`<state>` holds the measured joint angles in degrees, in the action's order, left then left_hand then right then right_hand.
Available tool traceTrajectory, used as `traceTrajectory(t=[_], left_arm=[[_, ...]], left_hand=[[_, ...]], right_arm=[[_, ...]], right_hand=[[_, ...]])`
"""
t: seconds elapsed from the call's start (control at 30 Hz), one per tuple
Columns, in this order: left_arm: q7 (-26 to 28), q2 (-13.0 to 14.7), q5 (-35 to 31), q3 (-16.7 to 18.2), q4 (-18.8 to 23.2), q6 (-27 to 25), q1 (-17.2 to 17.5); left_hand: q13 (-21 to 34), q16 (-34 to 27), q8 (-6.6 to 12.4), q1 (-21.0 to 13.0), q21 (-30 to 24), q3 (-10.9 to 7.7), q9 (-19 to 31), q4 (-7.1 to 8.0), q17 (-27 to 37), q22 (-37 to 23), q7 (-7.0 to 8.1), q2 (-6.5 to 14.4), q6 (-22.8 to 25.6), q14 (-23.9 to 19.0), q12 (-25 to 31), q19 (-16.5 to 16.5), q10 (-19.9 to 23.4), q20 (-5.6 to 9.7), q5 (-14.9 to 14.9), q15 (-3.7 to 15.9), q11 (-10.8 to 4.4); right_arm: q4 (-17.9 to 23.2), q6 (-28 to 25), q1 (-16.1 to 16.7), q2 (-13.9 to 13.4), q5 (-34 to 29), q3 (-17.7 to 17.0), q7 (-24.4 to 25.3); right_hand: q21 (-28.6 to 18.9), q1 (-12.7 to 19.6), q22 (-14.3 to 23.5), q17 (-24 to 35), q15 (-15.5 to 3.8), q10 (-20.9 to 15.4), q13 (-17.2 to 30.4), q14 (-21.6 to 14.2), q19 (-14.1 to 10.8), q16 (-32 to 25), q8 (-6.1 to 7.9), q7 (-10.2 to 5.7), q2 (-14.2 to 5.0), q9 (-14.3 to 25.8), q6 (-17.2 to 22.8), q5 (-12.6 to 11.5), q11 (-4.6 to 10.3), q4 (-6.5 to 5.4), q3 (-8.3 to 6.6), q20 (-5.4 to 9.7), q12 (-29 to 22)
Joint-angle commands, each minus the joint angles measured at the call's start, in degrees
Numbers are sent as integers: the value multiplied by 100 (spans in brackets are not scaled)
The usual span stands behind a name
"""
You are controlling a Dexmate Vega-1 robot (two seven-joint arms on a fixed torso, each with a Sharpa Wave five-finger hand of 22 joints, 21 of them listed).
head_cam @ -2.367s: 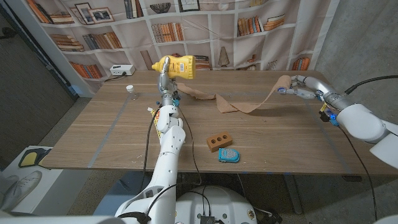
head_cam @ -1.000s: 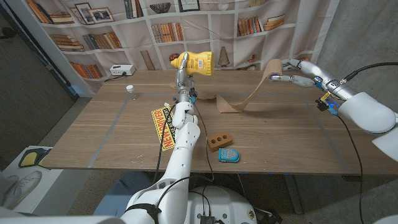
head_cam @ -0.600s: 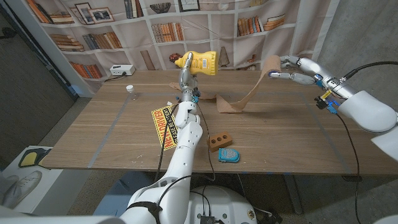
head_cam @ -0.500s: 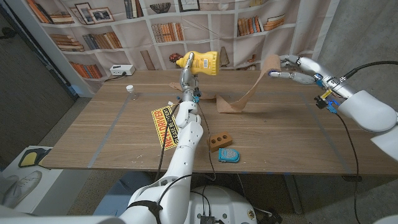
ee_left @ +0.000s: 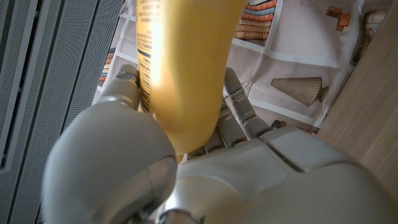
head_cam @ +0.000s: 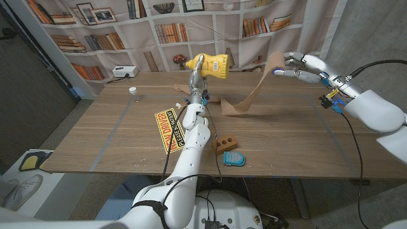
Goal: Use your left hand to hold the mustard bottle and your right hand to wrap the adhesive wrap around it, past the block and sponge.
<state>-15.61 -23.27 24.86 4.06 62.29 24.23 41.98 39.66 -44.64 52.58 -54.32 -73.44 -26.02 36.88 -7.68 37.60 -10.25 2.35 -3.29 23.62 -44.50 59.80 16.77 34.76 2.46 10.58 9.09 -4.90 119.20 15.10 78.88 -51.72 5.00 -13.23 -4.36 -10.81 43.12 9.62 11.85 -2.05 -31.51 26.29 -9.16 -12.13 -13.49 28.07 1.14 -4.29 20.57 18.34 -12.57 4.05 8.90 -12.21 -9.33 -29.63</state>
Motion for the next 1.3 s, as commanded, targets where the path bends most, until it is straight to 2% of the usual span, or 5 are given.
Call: traceTrajectory(t=[0.03, 0.4, 0.73, 1.0, 1.3], left_arm=[[-130, -38, -110, 72, -500, 183, -245], [-352, -149, -173, 190, -1082, 498, -584], [-324, -225, -429, 241, -1585, 855, -786], [-324, -269, -561, 60, -1711, 988, -767], [-302, -269, -646, -98, -1719, 1012, -718]], left_hand=[[-6, 18, 53, -1361, -2, -45, 9, -2, 17, -8, 47, 1408, 8, 20, 29, 12, 6, 12, 4, -7, -24], [-22, 45, 72, -1354, 7, -54, -7, -3, 2, -8, 55, 1407, -4, 12, 40, 3, -7, 17, -1, -10, -28], [-51, 60, 87, -1346, 11, -58, -33, -3, 7, -9, 60, 1408, -4, 8, 50, 4, 1, 21, -5, -6, -33], [-59, 70, 101, -1340, 17, -61, -53, -1, 24, -9, 66, 1408, -4, 23, 58, -7, -15, 19, -8, -4, -27], [-84, 86, 117, -1336, 26, -64, -73, 0, 14, -10, 77, 1410, 7, 20, 57, -33, -20, 15, -10, -23, -31]], right_arm=[[-170, 218, -378, -102, 145, 324, -52], [-139, 233, -472, -180, 252, 458, -15], [-166, 231, -617, -223, 306, 618, 33], [-284, 362, -950, -200, 308, 952, 122], [-390, 527, -1180, -224, 323, 1169, 174]], right_hand=[[2, 42, 14, 26, -340, -47, 4, -60, 5, -1, 34, -564, -50, 9, 614, -25, -11, -34, -68, -48, 40], [4, 36, 14, 23, -334, -94, -33, -57, 13, -2, 30, -555, -46, -11, 625, -22, -47, -40, -71, -53, 73], [6, 20, 14, 23, -312, -109, -53, -58, 22, -5, 27, -538, -48, -28, 637, -22, -43, -50, -72, -53, 106], [5, 15, 14, 22, -315, -108, -48, -50, 26, -3, 19, -518, -53, -40, 629, -26, -34, -53, -77, -52, 123], [4, 11, 14, 19, -306, -108, -46, -40, 30, 1, 13, -517, -54, -53, 630, -32, -58, -54, -82, -56, 145]])
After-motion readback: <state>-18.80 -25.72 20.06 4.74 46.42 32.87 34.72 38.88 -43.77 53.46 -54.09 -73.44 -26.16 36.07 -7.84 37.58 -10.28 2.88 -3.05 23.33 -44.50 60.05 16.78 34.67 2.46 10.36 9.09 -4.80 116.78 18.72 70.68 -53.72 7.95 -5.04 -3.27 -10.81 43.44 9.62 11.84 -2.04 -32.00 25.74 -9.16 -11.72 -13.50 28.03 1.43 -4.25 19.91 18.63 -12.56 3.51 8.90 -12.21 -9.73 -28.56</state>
